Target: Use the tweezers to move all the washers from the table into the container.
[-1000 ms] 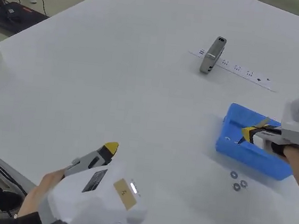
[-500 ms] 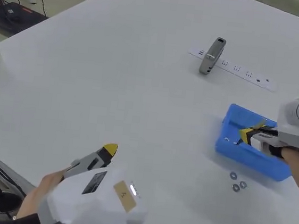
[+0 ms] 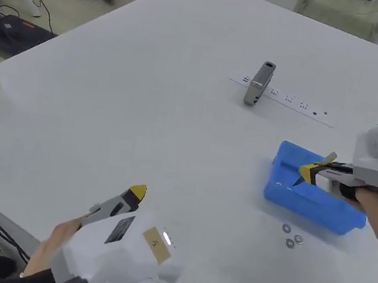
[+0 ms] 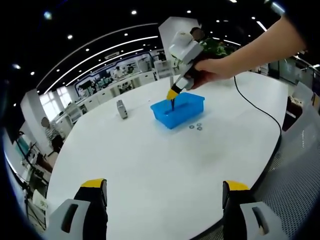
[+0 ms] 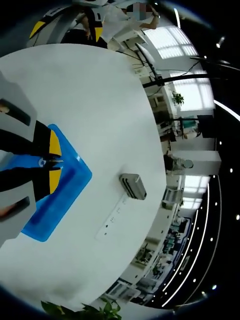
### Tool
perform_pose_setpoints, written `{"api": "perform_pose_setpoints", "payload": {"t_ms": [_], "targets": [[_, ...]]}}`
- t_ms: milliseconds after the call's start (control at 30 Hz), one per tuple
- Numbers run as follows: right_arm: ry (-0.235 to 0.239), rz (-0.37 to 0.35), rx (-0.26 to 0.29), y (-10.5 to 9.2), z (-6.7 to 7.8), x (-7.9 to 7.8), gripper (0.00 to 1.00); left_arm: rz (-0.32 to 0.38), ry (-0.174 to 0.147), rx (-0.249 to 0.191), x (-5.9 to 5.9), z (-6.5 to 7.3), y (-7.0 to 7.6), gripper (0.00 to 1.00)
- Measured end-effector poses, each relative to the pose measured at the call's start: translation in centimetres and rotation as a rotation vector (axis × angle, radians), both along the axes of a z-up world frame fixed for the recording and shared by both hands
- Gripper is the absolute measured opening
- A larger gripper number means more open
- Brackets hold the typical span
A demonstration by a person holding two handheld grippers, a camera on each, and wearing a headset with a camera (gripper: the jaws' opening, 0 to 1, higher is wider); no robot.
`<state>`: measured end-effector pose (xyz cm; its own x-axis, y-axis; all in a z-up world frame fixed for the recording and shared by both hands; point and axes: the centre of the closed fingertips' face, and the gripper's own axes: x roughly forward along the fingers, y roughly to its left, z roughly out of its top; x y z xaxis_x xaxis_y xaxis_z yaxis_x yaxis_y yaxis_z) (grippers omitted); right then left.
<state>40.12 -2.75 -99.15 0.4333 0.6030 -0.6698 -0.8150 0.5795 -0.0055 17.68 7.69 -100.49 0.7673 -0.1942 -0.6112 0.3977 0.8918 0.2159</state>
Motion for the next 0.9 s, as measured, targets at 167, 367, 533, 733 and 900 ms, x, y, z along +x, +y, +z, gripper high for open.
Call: {"api": "perform_pose_setpoints", "payload": {"t_ms": [167, 367, 533, 733, 900], "targets": [[0.001, -0.007, 0.036, -0.3, 1.6, -0.7, 0.03, -0.002, -0.014, -0.004, 0.1, 0.2, 0.0, 0.98], [0.019, -0.043, 0.104, -0.7, 2.6, -2.2, 0.03, -0.004, -0.028, -0.008, 0.1, 0.5, -0.1, 0.98], [0.021, -0.053, 0.105, -1.1, 2.3, -3.5, 0.03, -0.003, -0.037, -0.010, 0.1, 0.7, -0.1, 0.98], [0.028, -0.060, 0.109, -1.4, 1.8, -4.8, 0.03, -0.006, -0.041, -0.011, 0.1, 0.7, -0.2, 0.98], [0.042, -0.065, 0.104, -1.4, 1.0, -5.5, 0.03, -0.003, -0.041, -0.008, 0.1, 0.7, -0.1, 0.98]]}}
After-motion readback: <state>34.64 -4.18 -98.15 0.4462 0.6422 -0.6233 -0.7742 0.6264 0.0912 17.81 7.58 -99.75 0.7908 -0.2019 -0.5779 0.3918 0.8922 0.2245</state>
